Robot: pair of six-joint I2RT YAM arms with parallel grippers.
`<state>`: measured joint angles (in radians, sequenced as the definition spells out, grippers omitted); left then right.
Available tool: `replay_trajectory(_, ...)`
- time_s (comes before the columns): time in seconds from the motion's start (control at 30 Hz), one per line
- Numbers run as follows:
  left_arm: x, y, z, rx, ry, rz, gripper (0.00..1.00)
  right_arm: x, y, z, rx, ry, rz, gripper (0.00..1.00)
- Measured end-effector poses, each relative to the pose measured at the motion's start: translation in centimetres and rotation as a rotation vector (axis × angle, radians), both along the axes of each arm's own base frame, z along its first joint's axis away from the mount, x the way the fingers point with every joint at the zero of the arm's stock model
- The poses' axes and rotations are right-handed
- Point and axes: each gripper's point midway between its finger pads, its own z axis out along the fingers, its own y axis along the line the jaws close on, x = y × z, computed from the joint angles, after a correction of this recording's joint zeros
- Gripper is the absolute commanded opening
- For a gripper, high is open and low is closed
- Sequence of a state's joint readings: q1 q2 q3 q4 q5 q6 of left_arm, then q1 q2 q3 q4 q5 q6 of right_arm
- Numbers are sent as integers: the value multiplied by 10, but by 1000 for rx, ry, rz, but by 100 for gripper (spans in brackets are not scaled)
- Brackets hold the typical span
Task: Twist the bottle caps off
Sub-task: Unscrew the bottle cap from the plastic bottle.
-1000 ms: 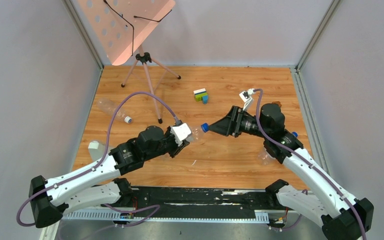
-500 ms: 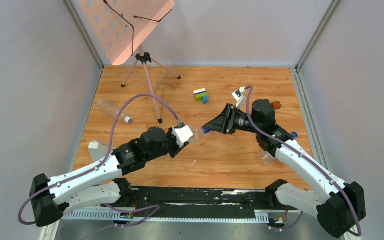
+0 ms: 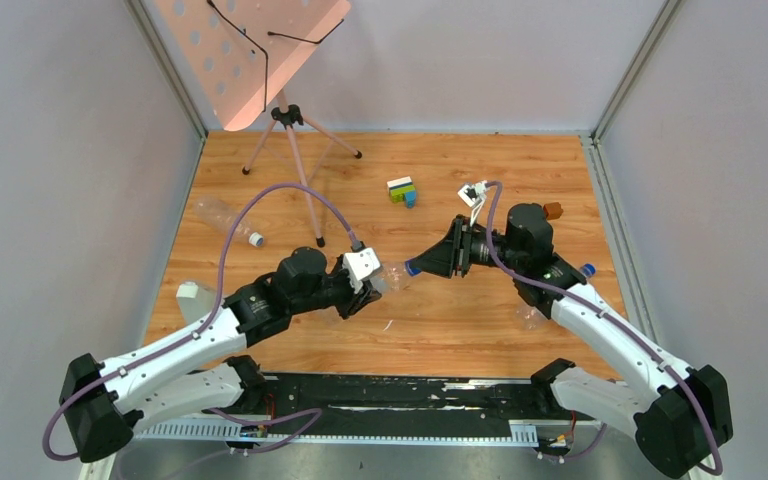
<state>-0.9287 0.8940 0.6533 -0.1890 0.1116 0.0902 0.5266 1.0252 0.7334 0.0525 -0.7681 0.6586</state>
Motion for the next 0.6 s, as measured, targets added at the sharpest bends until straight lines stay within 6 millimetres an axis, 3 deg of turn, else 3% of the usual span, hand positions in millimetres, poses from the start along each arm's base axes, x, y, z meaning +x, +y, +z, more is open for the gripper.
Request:
replay_trajectory(0.4,-38,-12,4,-246,340,-237,1,-21,1,13,-11,-343,201,17)
replay_trajectory(0.6,-49,-20,14,-304,416,-330,3,-29,-3,26,7,-437,224,32)
